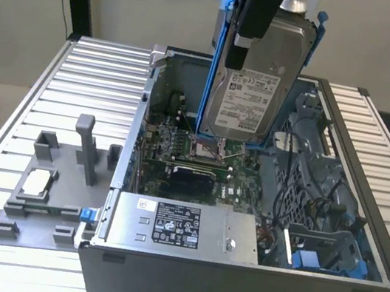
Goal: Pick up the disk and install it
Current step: 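Pick up the disk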
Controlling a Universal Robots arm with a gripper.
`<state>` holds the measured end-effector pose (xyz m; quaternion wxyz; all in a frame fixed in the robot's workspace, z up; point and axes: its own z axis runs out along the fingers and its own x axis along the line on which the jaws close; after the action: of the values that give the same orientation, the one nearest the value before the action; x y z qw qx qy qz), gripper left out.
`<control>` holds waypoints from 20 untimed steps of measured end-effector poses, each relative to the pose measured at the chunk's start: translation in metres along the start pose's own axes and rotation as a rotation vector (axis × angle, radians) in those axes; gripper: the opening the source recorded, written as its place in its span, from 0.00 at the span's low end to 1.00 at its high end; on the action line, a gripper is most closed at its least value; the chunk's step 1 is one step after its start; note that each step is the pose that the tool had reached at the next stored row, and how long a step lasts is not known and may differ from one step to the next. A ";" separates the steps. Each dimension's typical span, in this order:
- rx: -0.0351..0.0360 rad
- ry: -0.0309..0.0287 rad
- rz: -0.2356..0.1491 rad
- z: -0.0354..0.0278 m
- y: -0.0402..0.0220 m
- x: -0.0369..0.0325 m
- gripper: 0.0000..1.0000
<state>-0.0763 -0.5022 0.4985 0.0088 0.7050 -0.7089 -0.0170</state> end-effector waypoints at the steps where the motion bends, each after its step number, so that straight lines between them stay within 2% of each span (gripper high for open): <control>1: 0.0000 0.0000 0.000 0.0000 -0.0012 0.0016 0.00; 14: 0.0000 -0.0001 0.001 -0.0009 -0.0175 0.0226 0.00; 20: 0.0000 -0.0007 0.001 -0.0014 -0.0285 0.0302 0.00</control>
<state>-0.0479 -0.5325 0.4984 0.0085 0.7048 -0.7092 -0.0172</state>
